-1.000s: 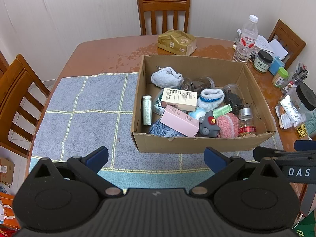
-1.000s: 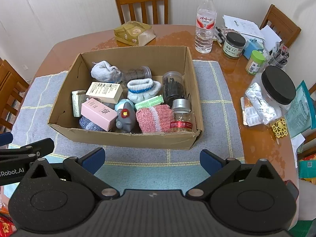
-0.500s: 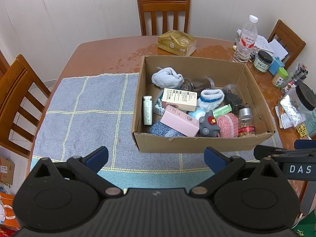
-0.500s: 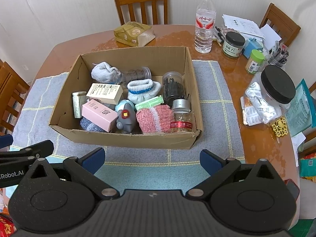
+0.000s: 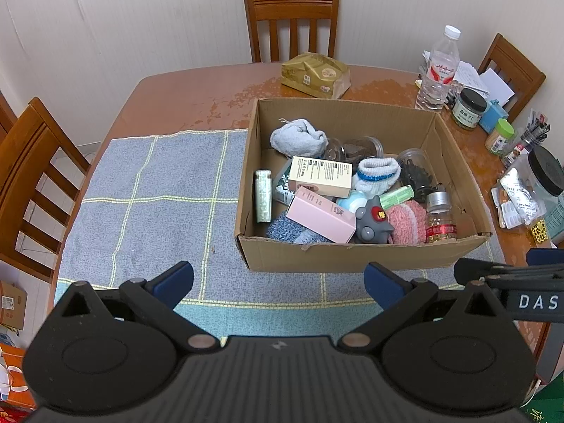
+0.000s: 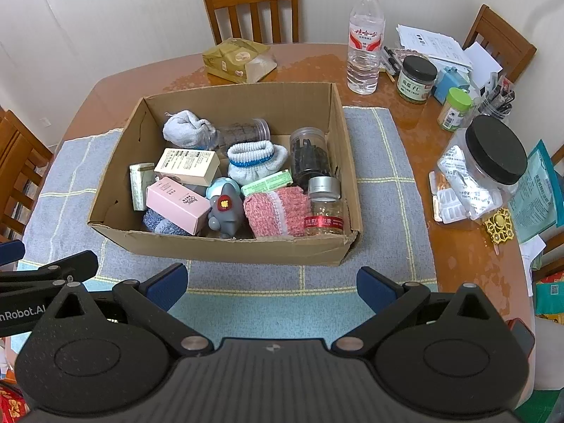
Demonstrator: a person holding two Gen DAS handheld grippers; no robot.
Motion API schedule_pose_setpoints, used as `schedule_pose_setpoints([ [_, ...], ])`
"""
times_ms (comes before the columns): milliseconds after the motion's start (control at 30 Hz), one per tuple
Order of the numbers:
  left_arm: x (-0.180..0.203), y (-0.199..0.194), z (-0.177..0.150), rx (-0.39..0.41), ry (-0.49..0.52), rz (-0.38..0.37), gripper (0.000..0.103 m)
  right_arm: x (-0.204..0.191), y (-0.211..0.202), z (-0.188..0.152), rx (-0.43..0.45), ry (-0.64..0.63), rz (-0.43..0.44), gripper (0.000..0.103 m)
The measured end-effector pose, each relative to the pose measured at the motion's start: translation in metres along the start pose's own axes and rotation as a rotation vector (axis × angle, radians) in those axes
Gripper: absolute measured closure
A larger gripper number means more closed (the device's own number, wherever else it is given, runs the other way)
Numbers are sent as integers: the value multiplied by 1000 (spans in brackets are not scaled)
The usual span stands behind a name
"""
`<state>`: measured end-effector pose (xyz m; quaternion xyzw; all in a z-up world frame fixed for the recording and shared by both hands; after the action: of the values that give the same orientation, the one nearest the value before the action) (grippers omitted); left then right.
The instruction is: Organize objects
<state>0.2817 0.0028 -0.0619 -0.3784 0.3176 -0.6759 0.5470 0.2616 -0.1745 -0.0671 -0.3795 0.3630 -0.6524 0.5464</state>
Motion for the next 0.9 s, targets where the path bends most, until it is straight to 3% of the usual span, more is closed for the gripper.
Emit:
schedule_pose_setpoints([
  [900,0,1,-1,-7,-1,6,1,0,-2,1,1,0,-2,0],
])
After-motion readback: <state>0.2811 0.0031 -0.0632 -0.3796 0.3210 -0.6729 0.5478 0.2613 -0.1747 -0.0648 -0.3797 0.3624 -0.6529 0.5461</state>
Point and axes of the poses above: each gripper's, at about its wrist camera, not at the fingertips, and y roughly the way its jaws point, x to its right, z to its top, the point moved 9 cm from there along y, roughly the way its jaws point, and after that the axes turned 12 degrees about -z, right-handed, at the moved point
